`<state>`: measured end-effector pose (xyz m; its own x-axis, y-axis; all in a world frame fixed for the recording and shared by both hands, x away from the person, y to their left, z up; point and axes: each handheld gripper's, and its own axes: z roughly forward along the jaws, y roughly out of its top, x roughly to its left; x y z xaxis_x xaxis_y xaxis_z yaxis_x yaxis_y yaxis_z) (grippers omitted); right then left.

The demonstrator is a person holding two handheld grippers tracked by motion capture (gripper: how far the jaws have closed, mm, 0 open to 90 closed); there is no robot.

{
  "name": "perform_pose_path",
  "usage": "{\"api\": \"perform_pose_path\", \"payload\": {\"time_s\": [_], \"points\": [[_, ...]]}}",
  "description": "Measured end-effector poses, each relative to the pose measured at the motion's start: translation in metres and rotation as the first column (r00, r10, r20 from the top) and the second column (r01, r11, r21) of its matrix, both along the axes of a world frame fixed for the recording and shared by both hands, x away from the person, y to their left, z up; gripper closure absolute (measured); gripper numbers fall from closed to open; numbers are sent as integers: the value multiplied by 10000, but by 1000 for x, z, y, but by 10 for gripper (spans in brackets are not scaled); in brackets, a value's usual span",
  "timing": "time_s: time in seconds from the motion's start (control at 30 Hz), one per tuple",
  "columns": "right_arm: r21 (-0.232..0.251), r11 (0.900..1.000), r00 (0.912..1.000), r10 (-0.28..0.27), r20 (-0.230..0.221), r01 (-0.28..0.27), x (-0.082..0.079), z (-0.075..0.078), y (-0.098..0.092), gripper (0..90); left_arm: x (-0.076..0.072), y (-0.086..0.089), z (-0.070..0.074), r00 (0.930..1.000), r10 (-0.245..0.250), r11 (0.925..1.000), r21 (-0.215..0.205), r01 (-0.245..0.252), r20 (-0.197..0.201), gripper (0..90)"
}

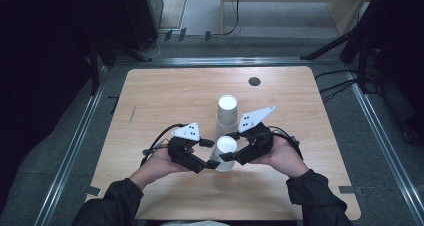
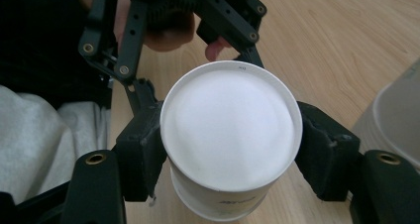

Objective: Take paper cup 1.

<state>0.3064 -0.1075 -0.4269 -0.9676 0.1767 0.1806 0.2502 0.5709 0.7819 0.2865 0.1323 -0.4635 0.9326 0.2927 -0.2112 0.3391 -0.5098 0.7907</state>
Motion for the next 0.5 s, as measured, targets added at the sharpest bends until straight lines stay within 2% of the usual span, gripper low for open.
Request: {"api": "perform_pose_path", "payload": {"time_s": [0.07,0.2,0.43,0.5], "points": [[178,9998,9998,112,-133,-110,-1,1,3,344,-1,-1,0,10000,-81,10000,-41,81,1,231],[242,9996,9996,174,-240,-168,-1,2,5,344,-4,-4,0,9998,-158,9999,-67,159,154,231],[884,9959,9986,236,-471,-194,0,5,7,345,-5,-5,1,9995,-93,9995,-288,101,286,227],[987,9949,9990,228,-397,-188,0,6,8,345,-6,-4,1,9996,-90,9994,-330,100,285,227]]}}
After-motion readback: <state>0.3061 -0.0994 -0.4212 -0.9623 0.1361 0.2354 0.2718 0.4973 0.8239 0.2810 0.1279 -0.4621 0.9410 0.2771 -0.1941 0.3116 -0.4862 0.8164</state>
